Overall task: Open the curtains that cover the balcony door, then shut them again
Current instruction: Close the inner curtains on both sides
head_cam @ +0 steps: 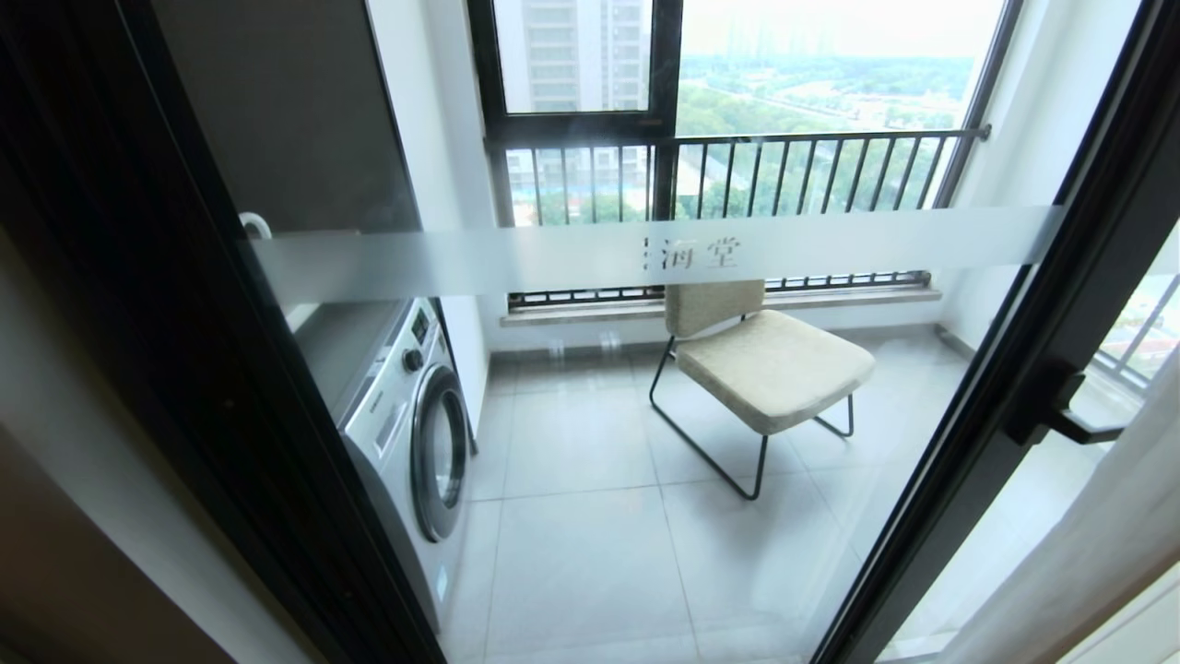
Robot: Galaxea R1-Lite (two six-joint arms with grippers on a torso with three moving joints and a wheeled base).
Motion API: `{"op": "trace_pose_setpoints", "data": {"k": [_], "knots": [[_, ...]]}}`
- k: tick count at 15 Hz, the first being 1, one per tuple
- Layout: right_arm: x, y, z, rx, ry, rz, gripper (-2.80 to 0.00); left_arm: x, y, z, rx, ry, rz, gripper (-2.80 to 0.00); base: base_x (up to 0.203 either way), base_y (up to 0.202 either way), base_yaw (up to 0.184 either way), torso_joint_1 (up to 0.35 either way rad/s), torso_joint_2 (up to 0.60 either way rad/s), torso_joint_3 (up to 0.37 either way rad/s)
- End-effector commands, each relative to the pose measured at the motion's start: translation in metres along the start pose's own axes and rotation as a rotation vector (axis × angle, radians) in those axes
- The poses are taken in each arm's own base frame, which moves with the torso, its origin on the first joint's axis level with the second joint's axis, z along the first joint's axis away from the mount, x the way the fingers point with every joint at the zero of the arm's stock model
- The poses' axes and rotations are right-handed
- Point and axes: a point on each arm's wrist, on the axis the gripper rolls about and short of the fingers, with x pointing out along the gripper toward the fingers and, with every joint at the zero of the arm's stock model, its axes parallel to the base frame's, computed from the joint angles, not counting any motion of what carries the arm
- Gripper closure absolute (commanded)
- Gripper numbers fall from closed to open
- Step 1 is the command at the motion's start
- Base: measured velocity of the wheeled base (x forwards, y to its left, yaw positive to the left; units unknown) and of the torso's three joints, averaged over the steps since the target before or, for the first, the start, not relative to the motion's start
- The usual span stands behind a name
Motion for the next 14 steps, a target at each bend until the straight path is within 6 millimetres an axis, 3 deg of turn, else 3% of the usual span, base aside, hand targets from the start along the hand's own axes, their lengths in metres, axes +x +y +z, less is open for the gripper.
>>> {"op": "trace_pose_setpoints", "data": {"k": [1,4,9,14], "knots": [[0.0,0.0,0.0,0.001,0.0,0.0,0.0,0.005,0.001,0.026,0.009,0.005,0.101,0.0,0.0,0.0,0.0,0.0,0.0,0.0],[0.0,0.0,0.0,0.0,0.0,0.0,0.0,0.018,0.002,0.072,0.074,0.015,0.229,0.0,0.0,0.0,0.0,0.0,0.0,0.0],[0.0,0.0,0.0,-0.001,0.0,0.0,0.0,0.065,-0.002,0.15,0.096,0.033,0.461,0.0,0.0,0.0,0.0,0.0,0.0,0.0],[0.0,0.0,0.0,0.001,0.0,0.0,0.0,0.105,-0.002,0.199,0.088,0.032,0.841,0.0,0.0,0.0,0.0,0.0,0.0,0.0]]}}
